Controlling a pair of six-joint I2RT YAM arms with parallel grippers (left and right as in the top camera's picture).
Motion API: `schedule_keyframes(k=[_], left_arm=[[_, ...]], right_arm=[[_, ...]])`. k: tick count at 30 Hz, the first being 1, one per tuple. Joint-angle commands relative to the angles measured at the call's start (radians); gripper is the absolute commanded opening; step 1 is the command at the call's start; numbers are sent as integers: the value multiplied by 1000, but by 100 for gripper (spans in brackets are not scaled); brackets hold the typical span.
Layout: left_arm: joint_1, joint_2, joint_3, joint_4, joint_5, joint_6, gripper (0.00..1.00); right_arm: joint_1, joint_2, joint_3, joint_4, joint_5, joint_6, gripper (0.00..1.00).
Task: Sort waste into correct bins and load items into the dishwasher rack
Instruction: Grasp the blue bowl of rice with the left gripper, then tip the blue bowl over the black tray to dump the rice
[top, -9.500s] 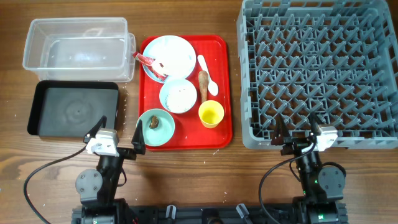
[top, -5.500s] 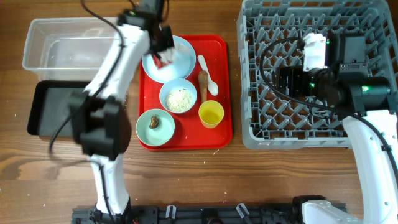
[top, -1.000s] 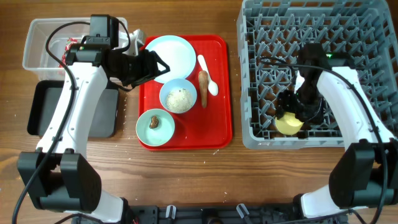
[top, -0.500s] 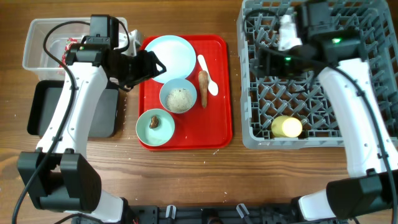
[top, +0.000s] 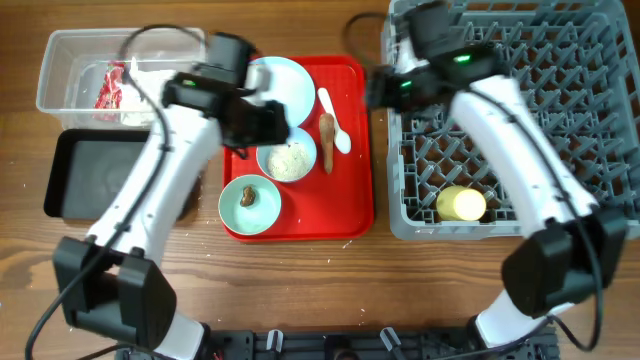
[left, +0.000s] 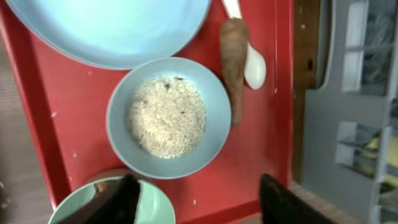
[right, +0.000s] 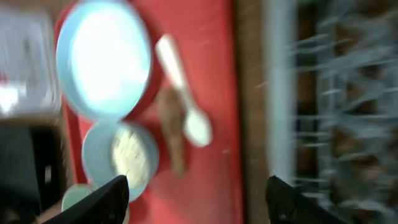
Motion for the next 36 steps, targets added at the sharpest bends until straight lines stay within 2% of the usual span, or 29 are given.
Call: schedule_keyframes(k=[1,3,7,9,11,14,16,18,20,25,28,31,34,36], left_arm=[[-161,62,10,46,-236,155,66],[-210,126,10,70,-268,193,65],[-216,247,10,86,-268,193,64],[-222,294,10,87,-190,277,61],[-227,316,10,89,-191,279,58],[-227,344,8,89,-190,275,46],[-227,353,4,93,-191,262,25],[-227,353,4,97,-191,257,18],[-227,353,4,97,-191,255,4],[-226,310,78,31,-190,178,4],[-216,225,192,-71,-190,101,4],[-156,127,222,-140,-183,67,4],[18,55,222,-234,-108,51,4],[202,52,218,-287,-25,115,4]], right_arm=[[-103,-122,1,-51,17,-86,73],[-132,-138,1,-92,26,-113,73],[-132,-138,0,-120,25,-134,73],[-132,-138,0,-121,25,-134,73],[-132,-138,0,-124,25,-135,73],[-132,-138,0,-124,25,-137,73],[-132,-138,0,-121,25,-136,72],[-132,-138,0,-121,25,-136,72],[-132,-138,0,-121,25,-137,72],[-132,-138,0,-121,25,-137,72],[-132,-138,0,-121,25,-137,72],[-132,-138,0,-121,25,-137,72],[-132,-138,0,-121,24,-137,72],[-132,-138,0,-121,24,-137,72]])
